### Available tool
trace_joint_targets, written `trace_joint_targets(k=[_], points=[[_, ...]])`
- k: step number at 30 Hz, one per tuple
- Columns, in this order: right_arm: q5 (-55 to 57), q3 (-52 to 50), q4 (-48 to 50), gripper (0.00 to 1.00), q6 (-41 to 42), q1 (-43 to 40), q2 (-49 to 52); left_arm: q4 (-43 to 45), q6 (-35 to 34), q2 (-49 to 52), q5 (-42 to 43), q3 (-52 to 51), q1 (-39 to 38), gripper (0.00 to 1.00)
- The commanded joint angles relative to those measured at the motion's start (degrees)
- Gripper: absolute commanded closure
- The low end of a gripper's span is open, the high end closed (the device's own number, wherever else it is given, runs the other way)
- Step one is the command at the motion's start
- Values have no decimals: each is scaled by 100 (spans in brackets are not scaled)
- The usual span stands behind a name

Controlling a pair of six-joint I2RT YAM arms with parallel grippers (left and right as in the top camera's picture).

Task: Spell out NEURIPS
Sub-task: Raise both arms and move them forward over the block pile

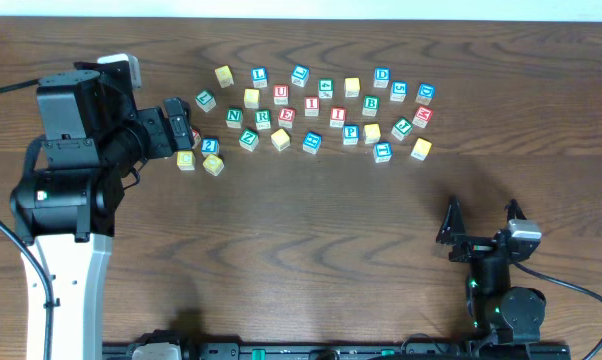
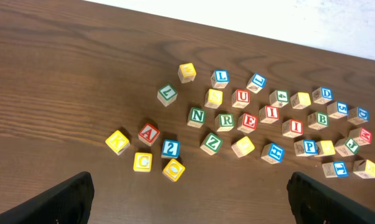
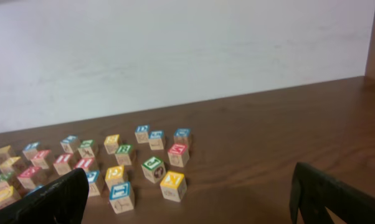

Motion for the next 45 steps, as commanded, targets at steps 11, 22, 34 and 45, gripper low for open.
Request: trace_joint_targets(k=[11,22,34,45], points=[[-636,1036,-96,1,-256,-33,796,-37,101,11,72,138,28,2],[-1532,3963,-1547,1,-302,-35,3969,-59,-87,166,72,149,28,1],[-2133,7991,-4636,1,-658,-33,7366,-1128,-118,1268,31,1615,26,1],[-2470,9468,-5560,1,-898,-35,8937,-1676,-146,2625,-450,3353,-420,2]])
